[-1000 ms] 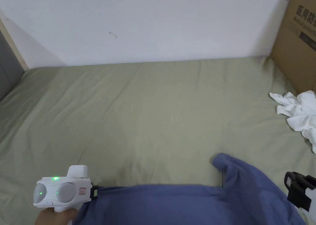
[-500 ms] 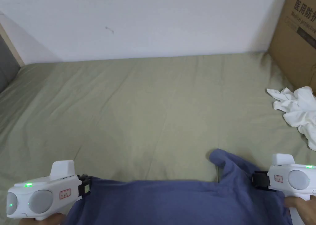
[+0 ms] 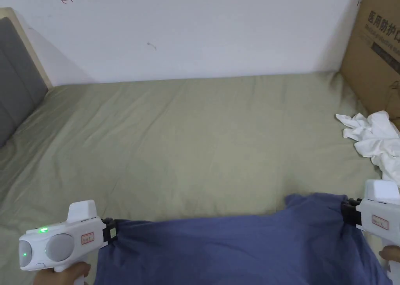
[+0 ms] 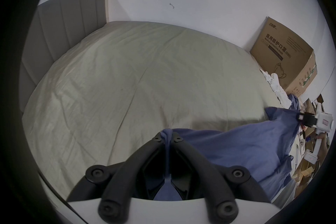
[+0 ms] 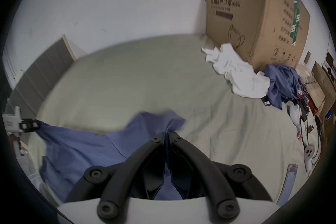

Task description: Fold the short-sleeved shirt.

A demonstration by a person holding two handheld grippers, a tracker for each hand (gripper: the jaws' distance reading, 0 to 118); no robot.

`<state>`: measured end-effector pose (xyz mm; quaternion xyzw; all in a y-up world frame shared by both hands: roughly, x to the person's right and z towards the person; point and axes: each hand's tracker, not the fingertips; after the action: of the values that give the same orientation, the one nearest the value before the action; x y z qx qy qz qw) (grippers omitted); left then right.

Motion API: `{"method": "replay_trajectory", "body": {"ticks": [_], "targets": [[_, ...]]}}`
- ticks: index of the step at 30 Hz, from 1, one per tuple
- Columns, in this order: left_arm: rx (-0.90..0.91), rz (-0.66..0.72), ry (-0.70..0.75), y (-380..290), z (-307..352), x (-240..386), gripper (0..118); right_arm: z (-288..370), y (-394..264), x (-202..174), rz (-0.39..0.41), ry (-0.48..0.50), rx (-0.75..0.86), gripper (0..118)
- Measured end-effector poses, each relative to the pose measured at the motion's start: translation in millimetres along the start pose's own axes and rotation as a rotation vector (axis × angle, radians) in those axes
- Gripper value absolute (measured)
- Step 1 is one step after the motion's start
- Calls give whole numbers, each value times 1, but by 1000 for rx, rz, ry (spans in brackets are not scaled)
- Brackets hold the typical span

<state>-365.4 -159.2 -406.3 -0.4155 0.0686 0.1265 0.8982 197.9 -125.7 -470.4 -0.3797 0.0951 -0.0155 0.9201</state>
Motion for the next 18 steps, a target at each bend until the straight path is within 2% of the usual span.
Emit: {"method": "replay_trajectory", "body": {"ticks": [3,9,12,18], "targets": [[11,19,5,-10,26,-8,2,57,-14,4,-13,61,71,2],[5,45,9,-46,69,-28,2,136,-64,12,-61,139,103,2],[-10,57,10,-73,86,-37,2,157,-96,15,-79,159,85,2],[-88,77,14,-138,94,-50,2,161,-164,18,-118,119,-26,2]]}}
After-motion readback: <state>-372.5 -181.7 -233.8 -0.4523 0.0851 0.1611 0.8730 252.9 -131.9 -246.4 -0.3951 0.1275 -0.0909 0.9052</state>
